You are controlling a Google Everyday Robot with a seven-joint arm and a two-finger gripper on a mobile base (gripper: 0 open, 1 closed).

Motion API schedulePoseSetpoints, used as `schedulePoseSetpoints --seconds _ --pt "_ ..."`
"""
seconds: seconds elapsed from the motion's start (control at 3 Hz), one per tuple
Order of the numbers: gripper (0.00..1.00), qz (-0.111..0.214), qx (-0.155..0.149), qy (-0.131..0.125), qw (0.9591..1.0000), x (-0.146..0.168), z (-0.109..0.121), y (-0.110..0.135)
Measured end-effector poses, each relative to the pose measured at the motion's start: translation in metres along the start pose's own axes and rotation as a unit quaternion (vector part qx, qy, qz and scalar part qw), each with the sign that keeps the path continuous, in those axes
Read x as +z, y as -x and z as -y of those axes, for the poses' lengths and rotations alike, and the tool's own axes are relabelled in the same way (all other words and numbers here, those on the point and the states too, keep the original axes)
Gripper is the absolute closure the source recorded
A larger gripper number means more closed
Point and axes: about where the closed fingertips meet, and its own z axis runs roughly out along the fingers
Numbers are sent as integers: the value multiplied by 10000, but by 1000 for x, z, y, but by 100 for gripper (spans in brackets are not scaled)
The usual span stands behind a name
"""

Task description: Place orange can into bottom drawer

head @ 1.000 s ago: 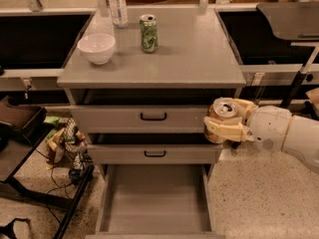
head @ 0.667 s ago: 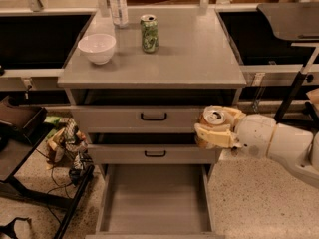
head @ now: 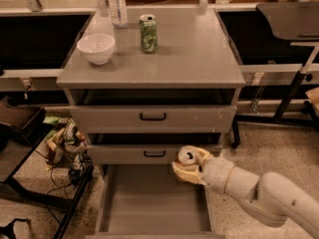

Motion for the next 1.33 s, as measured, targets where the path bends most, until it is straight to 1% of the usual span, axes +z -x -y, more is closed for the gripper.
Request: schedulePoseSetpoints --seconds 0.33,0.67,1.0,1.33 --pt "100 -180 100 -5 9998 24 -3 -72" --pt "100 -461 523 177 9974 42 -6 -117" --pt "100 -512 544 210 9970 44 -7 -122" --pt "100 -494 488 229 9973 53 -1 -137"
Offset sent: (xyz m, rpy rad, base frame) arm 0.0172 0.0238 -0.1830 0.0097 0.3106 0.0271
